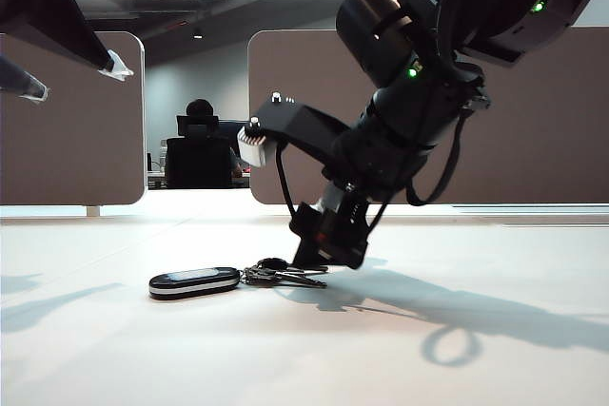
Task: Hang the bunch of keys on the hook.
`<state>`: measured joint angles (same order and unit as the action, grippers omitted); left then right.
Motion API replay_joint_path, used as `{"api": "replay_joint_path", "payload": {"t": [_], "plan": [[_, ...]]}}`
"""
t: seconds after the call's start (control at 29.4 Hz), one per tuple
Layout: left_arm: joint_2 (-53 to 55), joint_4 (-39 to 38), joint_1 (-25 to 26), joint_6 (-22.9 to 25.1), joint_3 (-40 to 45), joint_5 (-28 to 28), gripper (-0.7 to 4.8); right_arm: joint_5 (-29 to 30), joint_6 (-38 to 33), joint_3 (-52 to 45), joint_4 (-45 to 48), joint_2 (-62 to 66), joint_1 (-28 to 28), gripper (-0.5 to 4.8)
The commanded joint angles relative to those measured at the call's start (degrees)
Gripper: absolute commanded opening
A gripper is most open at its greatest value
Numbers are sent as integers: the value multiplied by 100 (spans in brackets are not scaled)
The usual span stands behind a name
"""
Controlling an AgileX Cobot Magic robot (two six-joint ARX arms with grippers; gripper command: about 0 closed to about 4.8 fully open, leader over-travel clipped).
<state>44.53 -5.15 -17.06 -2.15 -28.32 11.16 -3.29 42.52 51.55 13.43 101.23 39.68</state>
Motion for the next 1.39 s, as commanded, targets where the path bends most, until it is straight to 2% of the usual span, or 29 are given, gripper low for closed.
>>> {"api": "replay_joint_path", "payload": {"t": [0.03,0.61,0.99,1.02,1.12,1.16,1.22,1.32,1.39], "plan": [[-2,-83,-4,24,-17,2,479,-24,15,20,299,-31,2,417],[-2,-170,-4,26,-17,2,479,63,122,17,31,50,7,417],[-2,-275,-4,26,-17,2,479,63,317,20,326,503,7,415],[-2,-297,-4,26,-17,2,479,66,317,20,352,531,9,391],[-2,-328,-4,26,-17,2,479,63,317,20,304,601,9,230],[-2,-332,-4,26,-17,2,479,63,317,20,267,616,9,162],[-2,-339,-4,26,-17,2,479,66,317,20,267,638,9,90],[-2,-339,-4,26,-17,2,479,72,319,20,348,667,7,87],[-2,-339,-4,26,-17,2,479,221,361,22,391,669,7,109]]}}
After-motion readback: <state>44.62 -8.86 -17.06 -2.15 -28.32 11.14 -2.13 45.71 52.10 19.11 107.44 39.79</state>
